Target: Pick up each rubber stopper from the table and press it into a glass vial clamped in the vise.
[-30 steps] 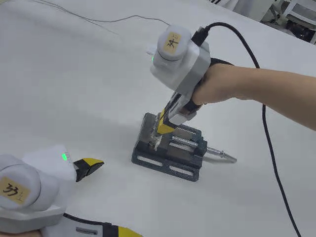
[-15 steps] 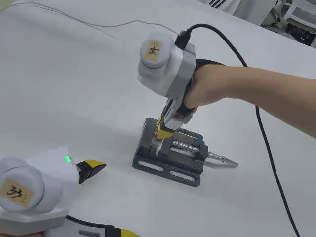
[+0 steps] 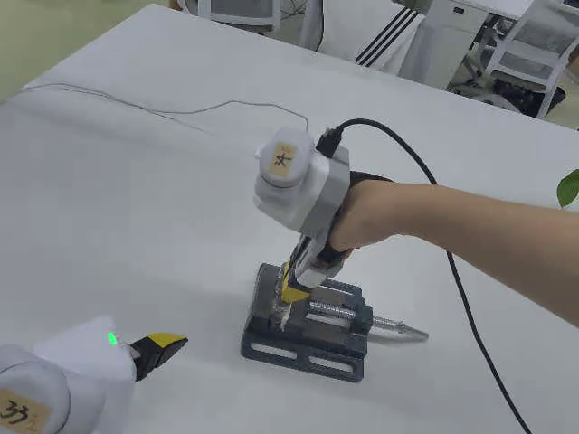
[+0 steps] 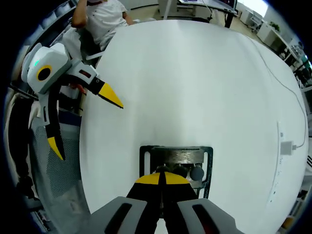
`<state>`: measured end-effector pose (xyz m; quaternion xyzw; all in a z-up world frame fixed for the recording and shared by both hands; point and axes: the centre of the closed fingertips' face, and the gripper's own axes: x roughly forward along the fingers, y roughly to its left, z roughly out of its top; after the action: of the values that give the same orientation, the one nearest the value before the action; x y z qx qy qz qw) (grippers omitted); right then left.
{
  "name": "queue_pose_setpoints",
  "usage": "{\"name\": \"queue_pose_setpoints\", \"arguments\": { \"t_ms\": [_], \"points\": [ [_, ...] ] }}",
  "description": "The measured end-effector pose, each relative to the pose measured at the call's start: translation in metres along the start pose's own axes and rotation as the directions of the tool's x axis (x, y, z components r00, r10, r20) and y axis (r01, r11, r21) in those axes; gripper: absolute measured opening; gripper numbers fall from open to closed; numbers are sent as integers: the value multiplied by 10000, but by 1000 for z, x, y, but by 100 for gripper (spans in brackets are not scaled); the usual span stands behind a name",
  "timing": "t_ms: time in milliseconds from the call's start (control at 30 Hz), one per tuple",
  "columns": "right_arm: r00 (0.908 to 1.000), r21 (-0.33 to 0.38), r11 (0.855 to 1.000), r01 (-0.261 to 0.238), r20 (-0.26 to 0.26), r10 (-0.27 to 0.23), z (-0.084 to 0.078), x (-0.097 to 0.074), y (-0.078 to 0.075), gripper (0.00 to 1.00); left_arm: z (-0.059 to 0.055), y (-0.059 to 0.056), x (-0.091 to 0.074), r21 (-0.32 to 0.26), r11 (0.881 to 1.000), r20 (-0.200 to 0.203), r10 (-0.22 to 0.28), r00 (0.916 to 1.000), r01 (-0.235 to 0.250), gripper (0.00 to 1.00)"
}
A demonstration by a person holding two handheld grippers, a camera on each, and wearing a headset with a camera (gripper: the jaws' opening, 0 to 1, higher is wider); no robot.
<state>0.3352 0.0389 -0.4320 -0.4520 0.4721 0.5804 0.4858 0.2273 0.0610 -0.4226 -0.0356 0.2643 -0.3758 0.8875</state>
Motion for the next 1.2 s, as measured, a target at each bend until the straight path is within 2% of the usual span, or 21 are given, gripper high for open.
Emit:
{"name": "queue_pose_setpoints", "arguments": {
  "t_ms": [100,167,233,300,400,500,533,567,600,633,700,733,767,833,900,967,1000,1067,1100,1133,1200],
  "points": [
    [9999,-72,10000,-42,-164,40,1,-1,3,0,4,-3,-3,205,9998,-70,22,10000,-21,94],
    [9999,-269,9996,90,-54,-91,0,-2,4,0,6,-4,-3,300,9995,-68,7,10000,-5,94],
    [9992,-197,9995,257,295,-252,1,-3,1,0,8,-4,-4,411,9991,-67,50,10000,-48,95],
    [9928,-293,9970,717,986,-685,3,-3,-1,0,10,-2,-4,467,9989,-13,102,9999,-101,95],
    [9751,-373,9918,1220,1909,-1128,3,-4,0,0,12,-3,-4,503,9987,23,84,10000,-85,95],
    [9502,304,9872,1568,2679,-1592,3,-5,-1,0,13,-5,-3,658,9978,-19,39,10000,-37,95],
    [9433,459,9852,1649,2844,-1712,3,-5,0,0,13,-6,-3,680,9977,-15,31,10000,-30,95],
    [9403,604,9843,1659,2910,-1764,2,-5,1,0,13,-6,-3,699,9976,-23,21,10000,-19,95],
    [9340,795,9796,1847,2961,-2001,-2,-7,0,3,13,-7,-3,705,9975,-31,16,10000,-14,95],
    [9405,808,9832,1634,2882,-1800,-6,-4,4,16,13,-7,-3,710,9975,-17,18,10000,-17,95],
    [9389,906,9836,1559,2958,-1760,-13,0,14,40,13,-6,-4,701,9975,-10,28,10000,-27,95],
    [9311,850,9815,1714,3116,-1896,-15,1,16,47,13,-6,-5,707,9975,0,45,10000,-44,95],
    [9206,1048,9771,1852,3294,-2098,-18,0,17,48,12,-4,-6,702,9975,0,76,10000,-76,95],
    [8904,1891,9705,1497,4009,-2155,-19,-1,26,54,12,-2,-10,638,9978,58,147,9999,-150,95],
    [8652,2377,9616,1372,4439,-2331,-23,-2,31,64,11,0,-11,608,9979,66,214,9997,-217,95],
    [8428,3005,9456,1246,4708,-2607,-33,-2,36,77,9,2,-14,601,9978,48,286,9996,-288,96],
    [8223,3357,9329,1305,4891,-2910,-39,-3,37,81,9,4,-15,557,9979,68,340,9994,-343,96],
    [8135,3693,9213,1217,4947,-3058,-50,-3,42,88,7,6,-17,518,9979,72,396,9992,-399,96],
    [8044,4056,9068,1152,4976,-3247,-58,-3,44,91,6,8,-18,506,9977,80,458,9989,-462,96],
    [7981,4167,9017,1155,5015,-3340,-64,-3,46,95,6,9,-19,480,9976,81,500,9987,-503,96],
    [7787,4734,8735,1136,5036,-3742,-77,-5,48,99,5,11,-21,437,9974,95,572,9983,-576,96]
  ]
}}
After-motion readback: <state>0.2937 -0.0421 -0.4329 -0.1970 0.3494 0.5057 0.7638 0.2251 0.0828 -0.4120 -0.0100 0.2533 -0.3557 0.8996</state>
